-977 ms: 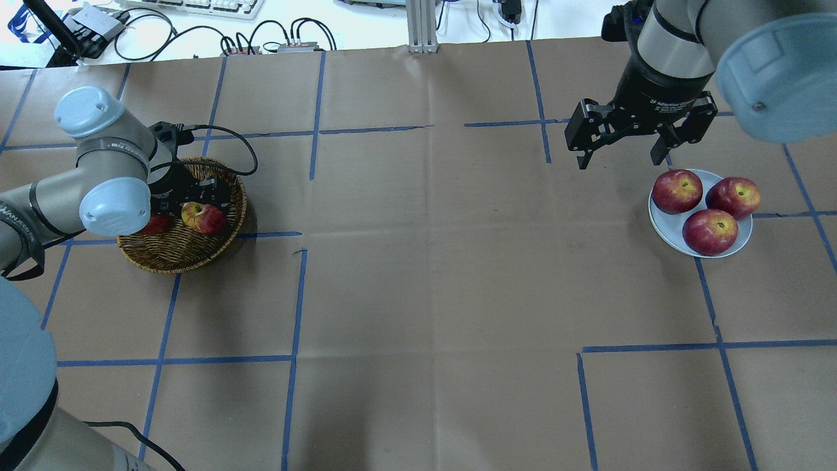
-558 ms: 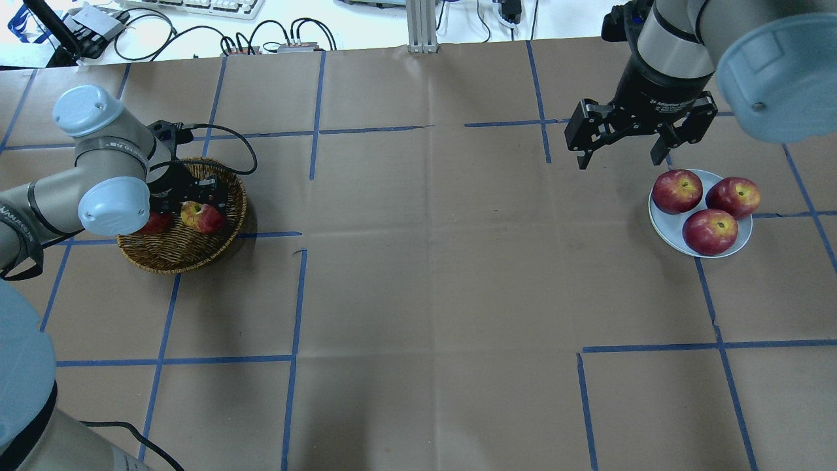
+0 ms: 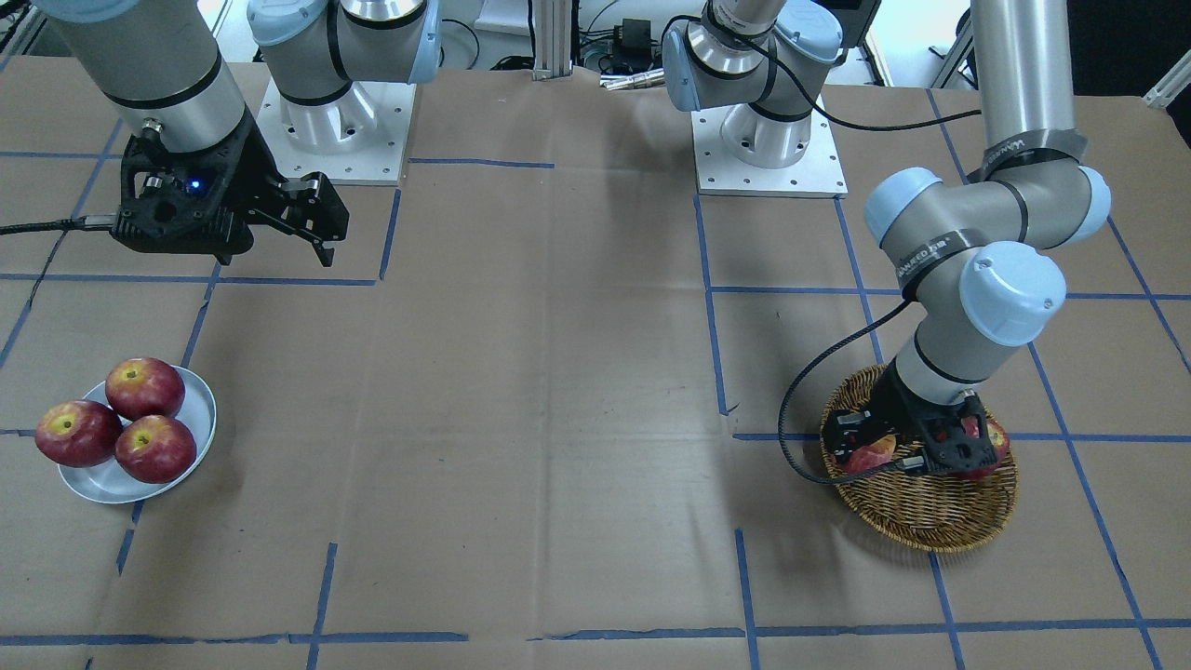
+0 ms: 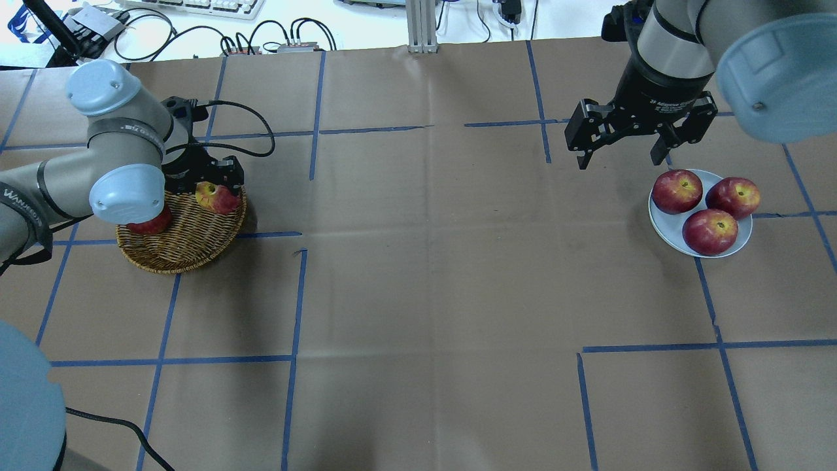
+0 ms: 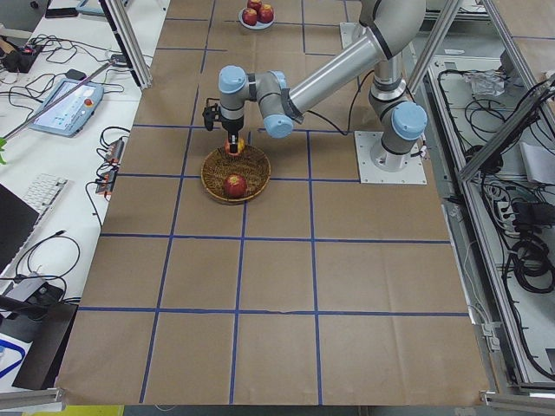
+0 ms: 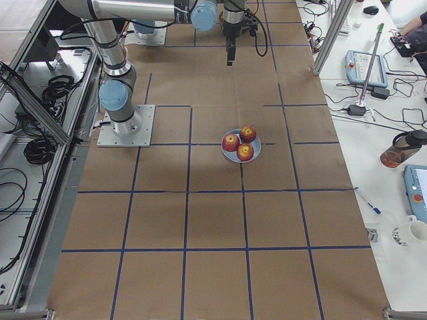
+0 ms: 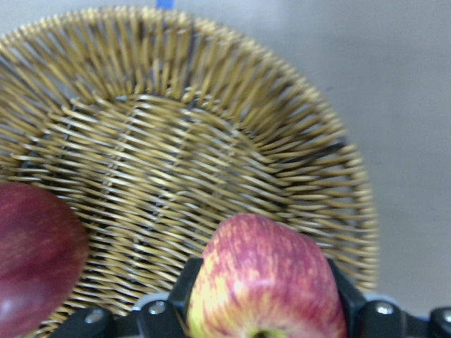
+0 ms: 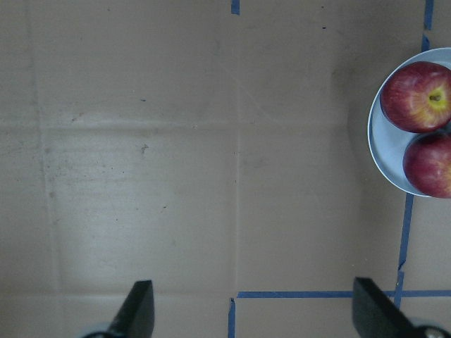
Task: Transfer apple from basket to plate
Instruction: 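Carry the apple with the left gripper toward the table center, then release the apple mid-table with the left gripper while the right arm reaches over, then lower the right gripper onto the apple at the table center, then close the right gripper on the apple and lift it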
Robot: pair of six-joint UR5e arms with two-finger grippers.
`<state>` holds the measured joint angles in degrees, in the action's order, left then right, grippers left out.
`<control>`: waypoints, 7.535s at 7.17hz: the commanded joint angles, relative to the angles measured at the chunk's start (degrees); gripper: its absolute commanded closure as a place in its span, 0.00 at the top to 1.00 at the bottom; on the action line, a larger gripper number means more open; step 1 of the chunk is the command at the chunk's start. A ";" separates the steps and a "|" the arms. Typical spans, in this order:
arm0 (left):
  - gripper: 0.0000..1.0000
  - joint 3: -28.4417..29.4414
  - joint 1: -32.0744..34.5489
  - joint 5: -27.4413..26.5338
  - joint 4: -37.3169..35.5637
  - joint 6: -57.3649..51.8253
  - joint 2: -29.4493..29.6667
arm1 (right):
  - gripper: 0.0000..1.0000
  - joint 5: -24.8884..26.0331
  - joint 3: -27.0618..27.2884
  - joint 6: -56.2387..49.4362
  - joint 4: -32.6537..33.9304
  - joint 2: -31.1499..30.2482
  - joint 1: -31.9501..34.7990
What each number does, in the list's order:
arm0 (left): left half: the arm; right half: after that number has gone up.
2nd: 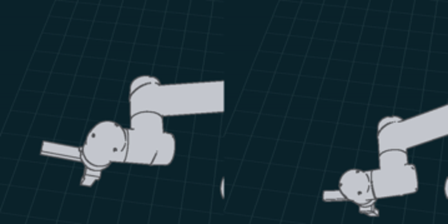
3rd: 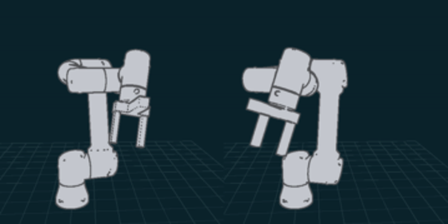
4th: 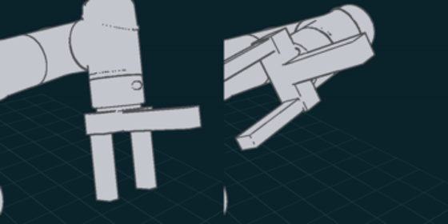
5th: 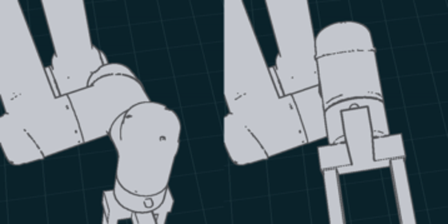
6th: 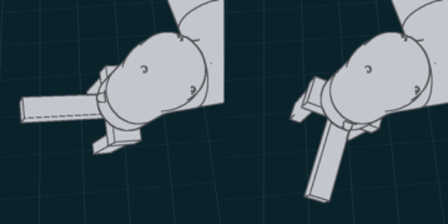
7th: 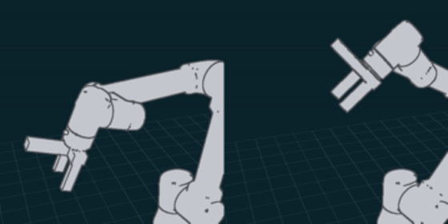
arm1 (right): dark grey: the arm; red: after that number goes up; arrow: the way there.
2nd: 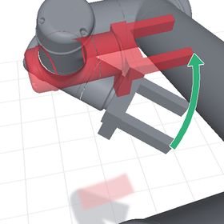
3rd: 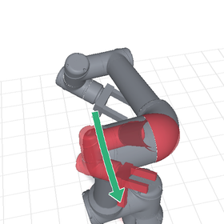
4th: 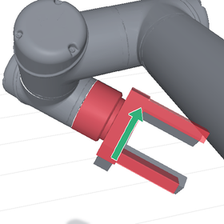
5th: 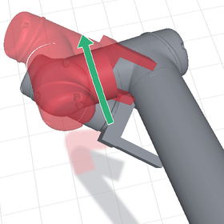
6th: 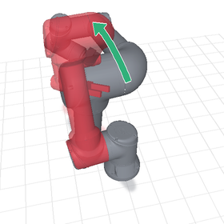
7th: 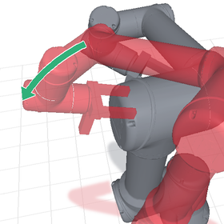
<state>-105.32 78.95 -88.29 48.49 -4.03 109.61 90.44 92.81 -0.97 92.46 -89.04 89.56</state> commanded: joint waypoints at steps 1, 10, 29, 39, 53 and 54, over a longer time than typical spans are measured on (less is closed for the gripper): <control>0.56 3.00 10.82 -0.39 0.46 10.75 0.24 | 1.00 0.00 0.00 0.00 0.00 0.00 0.00; 0.59 8.20 32.32 -0.48 -7.88 25.21 12.55 | 1.00 0.00 0.00 0.00 0.00 0.00 0.00; 0.99 4.87 12.46 0.31 38.27 -2.57 -30.08 | 1.00 0.88 -1.93 16.04 9.64 7.09 12.45; 0.99 1.70 12.46 0.14 37.55 -3.27 -30.86 | 1.00 1.06 -3.96 27.42 34.01 33.75 21.62; 0.99 1.52 12.46 0.40 37.55 -3.00 -31.04 | 0.55 1.06 -4.83 20.43 21.57 20.77 11.92; 0.99 1.43 12.46 0.49 37.55 -2.83 -31.04 | 0.55 1.06 -3.96 13.43 18.92 18.31 6.21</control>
<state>-103.86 91.41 -87.90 86.05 -7.01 78.62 91.46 88.13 19.51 115.22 -67.40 102.32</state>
